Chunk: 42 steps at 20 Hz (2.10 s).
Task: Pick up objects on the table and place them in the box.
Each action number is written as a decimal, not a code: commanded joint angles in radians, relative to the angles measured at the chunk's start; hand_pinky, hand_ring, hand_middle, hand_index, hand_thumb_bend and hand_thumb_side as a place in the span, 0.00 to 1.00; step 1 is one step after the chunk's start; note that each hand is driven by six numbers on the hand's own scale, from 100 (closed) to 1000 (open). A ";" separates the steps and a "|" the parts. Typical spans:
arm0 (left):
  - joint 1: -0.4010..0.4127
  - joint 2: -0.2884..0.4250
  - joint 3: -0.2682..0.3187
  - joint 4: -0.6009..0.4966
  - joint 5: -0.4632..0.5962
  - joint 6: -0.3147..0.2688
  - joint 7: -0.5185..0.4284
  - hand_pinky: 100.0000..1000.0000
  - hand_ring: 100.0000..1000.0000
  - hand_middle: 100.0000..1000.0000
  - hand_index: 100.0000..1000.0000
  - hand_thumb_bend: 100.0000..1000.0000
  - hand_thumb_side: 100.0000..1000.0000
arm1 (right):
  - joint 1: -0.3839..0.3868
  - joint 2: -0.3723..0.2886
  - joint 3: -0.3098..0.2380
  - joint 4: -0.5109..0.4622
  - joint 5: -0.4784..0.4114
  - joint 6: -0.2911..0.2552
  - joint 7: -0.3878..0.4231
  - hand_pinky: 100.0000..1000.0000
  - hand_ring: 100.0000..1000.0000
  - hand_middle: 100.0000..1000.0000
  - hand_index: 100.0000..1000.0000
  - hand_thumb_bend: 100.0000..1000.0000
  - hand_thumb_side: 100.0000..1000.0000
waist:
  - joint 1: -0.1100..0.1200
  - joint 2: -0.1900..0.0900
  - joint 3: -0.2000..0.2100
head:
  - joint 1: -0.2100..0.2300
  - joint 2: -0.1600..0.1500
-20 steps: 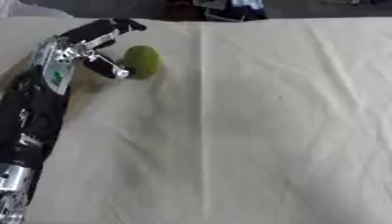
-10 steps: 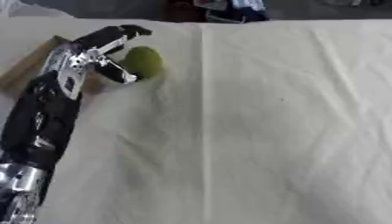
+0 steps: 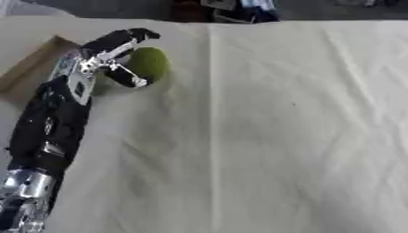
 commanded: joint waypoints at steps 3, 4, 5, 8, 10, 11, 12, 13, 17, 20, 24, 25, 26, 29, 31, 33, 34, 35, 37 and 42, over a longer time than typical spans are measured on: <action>-0.028 0.010 0.010 -0.007 -0.028 0.034 -0.057 0.79 0.87 0.84 0.96 0.38 0.00 | -0.017 -0.009 0.002 -0.016 -0.009 -0.002 0.005 0.70 0.70 0.57 0.71 0.00 0.39 | -0.001 -0.016 -0.005 | 0.006 -0.012; -0.029 0.010 0.012 -0.008 -0.036 0.042 -0.065 0.79 0.87 0.84 0.96 0.38 0.00 | -0.017 -0.009 0.001 -0.016 -0.010 -0.003 0.004 0.70 0.70 0.57 0.71 0.00 0.39 | -0.001 -0.016 -0.006 | 0.006 -0.012; -0.028 0.010 0.013 -0.008 -0.042 0.048 -0.070 0.77 0.86 0.83 0.95 0.37 0.00 | -0.017 -0.009 0.001 -0.016 -0.010 -0.003 0.004 0.70 0.70 0.57 0.71 0.00 0.39 | -0.001 -0.016 -0.007 | 0.007 -0.013; -0.030 0.010 0.018 -0.009 -0.055 0.066 -0.076 0.75 0.85 0.82 0.95 0.38 0.00 | -0.017 -0.007 0.002 -0.016 -0.011 -0.003 0.005 0.70 0.70 0.57 0.71 0.00 0.39 | -0.002 -0.015 -0.009 | 0.008 -0.016; -0.029 0.010 0.020 -0.008 -0.060 0.073 -0.079 0.72 0.83 0.80 0.94 0.37 0.00 | -0.017 -0.008 0.002 -0.017 -0.012 -0.003 0.005 0.70 0.70 0.57 0.71 0.00 0.39 | -0.002 -0.014 -0.010 | 0.008 -0.016; -0.028 0.010 0.020 -0.006 -0.062 0.079 -0.081 0.68 0.80 0.78 0.92 0.36 0.00 | -0.017 -0.008 0.001 -0.017 -0.012 -0.003 0.005 0.70 0.70 0.57 0.71 0.00 0.39 | -0.002 -0.014 -0.011 | 0.008 -0.016; -0.028 0.010 0.021 -0.005 -0.064 0.083 -0.082 0.68 0.80 0.78 0.92 0.35 0.00 | -0.017 -0.008 0.001 -0.017 -0.012 -0.003 0.005 0.70 0.70 0.57 0.71 0.00 0.39 | -0.002 -0.014 -0.011 | 0.008 -0.016; -0.027 0.010 0.021 -0.005 -0.065 0.087 -0.083 0.63 0.76 0.74 0.89 0.33 0.00 | -0.017 -0.008 0.001 -0.016 -0.012 -0.003 0.005 0.70 0.70 0.57 0.71 0.00 0.39 | -0.002 -0.014 -0.011 | 0.008 -0.016; -0.025 0.012 0.018 -0.005 -0.076 0.098 -0.083 0.52 0.68 0.66 0.82 0.27 0.00 | -0.016 -0.008 0.001 -0.016 -0.013 -0.004 0.005 0.70 0.70 0.57 0.71 0.00 0.39 | -0.001 -0.015 -0.011 | 0.007 -0.015; -0.026 0.012 0.017 -0.012 -0.089 0.104 -0.067 0.49 0.65 0.62 0.80 0.20 0.00 | -0.015 -0.007 0.001 -0.017 -0.013 -0.004 0.004 0.70 0.70 0.57 0.71 0.00 0.39 | -0.001 -0.016 -0.013 | 0.009 -0.016; -0.026 0.010 0.022 -0.014 -0.082 0.116 -0.036 0.44 0.63 0.60 0.78 0.02 0.00 | -0.015 -0.006 0.002 -0.017 -0.014 -0.004 0.006 0.70 0.70 0.57 0.71 0.00 0.39 | -0.001 -0.018 -0.013 | 0.009 -0.015; -0.025 0.010 0.021 -0.013 -0.075 0.121 -0.029 0.43 0.62 0.59 0.77 0.00 0.01 | -0.014 -0.006 0.002 -0.017 -0.014 -0.004 0.006 0.70 0.70 0.57 0.71 0.00 0.39 | -0.001 -0.018 -0.013 | 0.009 -0.014; -0.024 0.011 0.020 -0.012 -0.067 0.124 -0.025 0.41 0.60 0.58 0.76 0.00 0.01 | -0.014 -0.007 0.002 -0.017 -0.014 -0.003 0.006 0.70 0.70 0.57 0.71 0.00 0.39 | -0.001 -0.018 -0.013 | 0.008 -0.014; -0.025 0.012 0.017 -0.015 -0.051 0.127 -0.006 0.31 0.53 0.51 0.70 0.00 0.00 | -0.014 -0.006 0.003 -0.018 -0.015 -0.003 0.006 0.70 0.70 0.57 0.71 0.00 0.39 | -0.001 -0.019 -0.012 | 0.008 -0.012; -0.026 0.012 0.016 -0.025 -0.052 0.133 0.026 0.25 0.47 0.52 0.68 0.00 0.00 | -0.014 -0.006 0.004 -0.017 -0.015 -0.004 0.007 0.70 0.70 0.57 0.71 0.00 0.40 | -0.001 -0.019 -0.012 | 0.008 -0.010; -0.028 0.011 0.012 -0.037 -0.067 0.135 0.071 0.18 0.39 0.43 0.59 0.05 0.00 | -0.015 -0.005 0.005 -0.017 -0.016 -0.004 0.008 0.70 0.70 0.57 0.71 0.00 0.40 | -0.002 -0.019 -0.012 | 0.009 -0.010; -0.029 0.010 0.011 -0.042 -0.075 0.133 0.094 0.14 0.35 0.39 0.54 0.05 0.00 | -0.015 -0.005 0.005 -0.017 -0.017 -0.004 0.009 0.70 0.70 0.57 0.71 0.00 0.40 | -0.002 -0.019 -0.012 | 0.009 -0.009; -0.029 0.009 0.009 -0.044 -0.081 0.130 0.113 0.10 0.31 0.35 0.49 0.06 0.00 | -0.015 -0.005 0.005 -0.017 -0.017 -0.004 0.009 0.70 0.70 0.57 0.71 0.00 0.40 | -0.002 -0.019 -0.012 | 0.010 -0.008; -0.029 0.008 0.006 -0.046 -0.088 0.117 0.142 0.03 0.26 0.29 0.43 0.09 0.00 | -0.015 -0.006 0.005 -0.017 -0.017 -0.004 0.010 0.70 0.70 0.57 0.71 0.00 0.40 | -0.001 -0.019 -0.011 | 0.010 -0.008; -0.031 0.008 0.001 -0.054 -0.099 0.089 0.180 0.03 0.26 0.28 0.40 0.13 0.00 | -0.013 -0.006 0.005 -0.016 -0.019 -0.005 0.011 0.70 0.70 0.57 0.71 0.00 0.40 | -0.001 -0.020 -0.010 | 0.010 -0.006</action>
